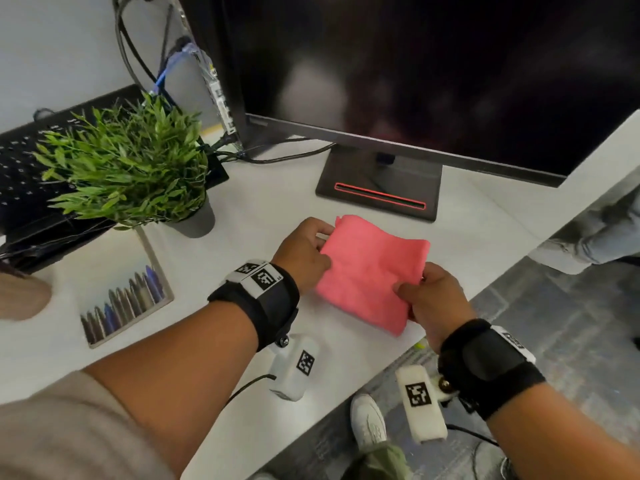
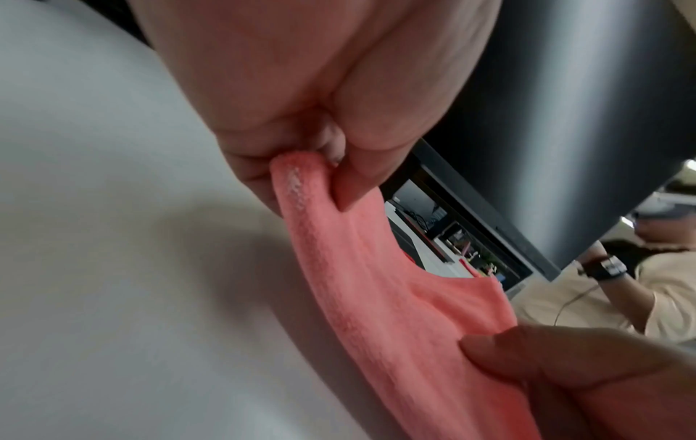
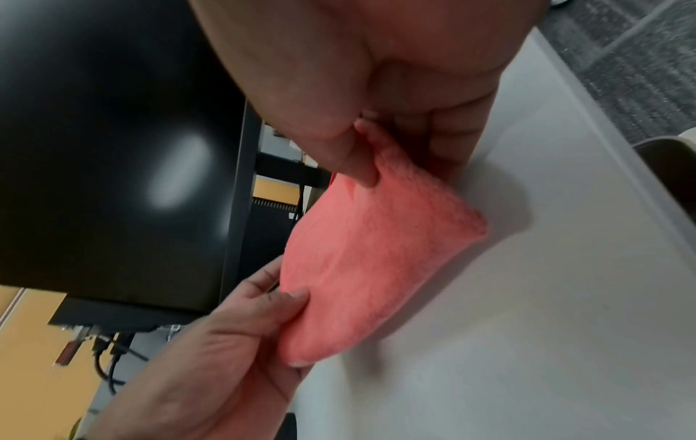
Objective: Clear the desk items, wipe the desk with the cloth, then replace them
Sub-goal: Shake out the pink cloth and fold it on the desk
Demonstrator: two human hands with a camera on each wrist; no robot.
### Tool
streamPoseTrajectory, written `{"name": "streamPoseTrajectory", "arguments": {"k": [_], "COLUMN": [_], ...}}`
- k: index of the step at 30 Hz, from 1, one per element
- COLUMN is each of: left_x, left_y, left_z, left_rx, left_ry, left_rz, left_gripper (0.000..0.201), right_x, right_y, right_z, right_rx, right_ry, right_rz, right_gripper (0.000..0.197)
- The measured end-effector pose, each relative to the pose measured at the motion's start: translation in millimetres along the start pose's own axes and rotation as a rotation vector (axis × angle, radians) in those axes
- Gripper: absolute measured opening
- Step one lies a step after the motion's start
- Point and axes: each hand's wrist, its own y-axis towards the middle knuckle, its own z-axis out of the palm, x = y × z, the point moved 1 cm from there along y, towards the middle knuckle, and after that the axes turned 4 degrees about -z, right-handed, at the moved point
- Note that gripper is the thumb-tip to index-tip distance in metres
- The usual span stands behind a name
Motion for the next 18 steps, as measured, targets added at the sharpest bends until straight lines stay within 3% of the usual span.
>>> {"name": "streamPoseTrajectory", "arguments": {"k": [7, 12, 18], "left_x": [-21.8, -18.0, -17.3], "left_y": [41.0, 56.6, 62.0], "left_z": [22.5, 26.3, 25.0], "left_rx": [0.079, 0.052, 0.053], "left_ry": [0.207, 0.275, 0.317], "left_rz": [0.103, 0.100, 0.106], "left_gripper": [0.055, 0.059, 0.058], "right_x": [-6.6, -6.9, -1.9], "right_y": [10.3, 19.2, 26.7], "right_z": [-3.3, -2.4, -9.0], "right_rx": [-0.095, -0.129, -0.177], "right_ry": [0.123, 0.167, -0.058], "right_rz": [0.097, 0.159, 0.137], "right_gripper": [0.025, 0.018, 0.007]}}
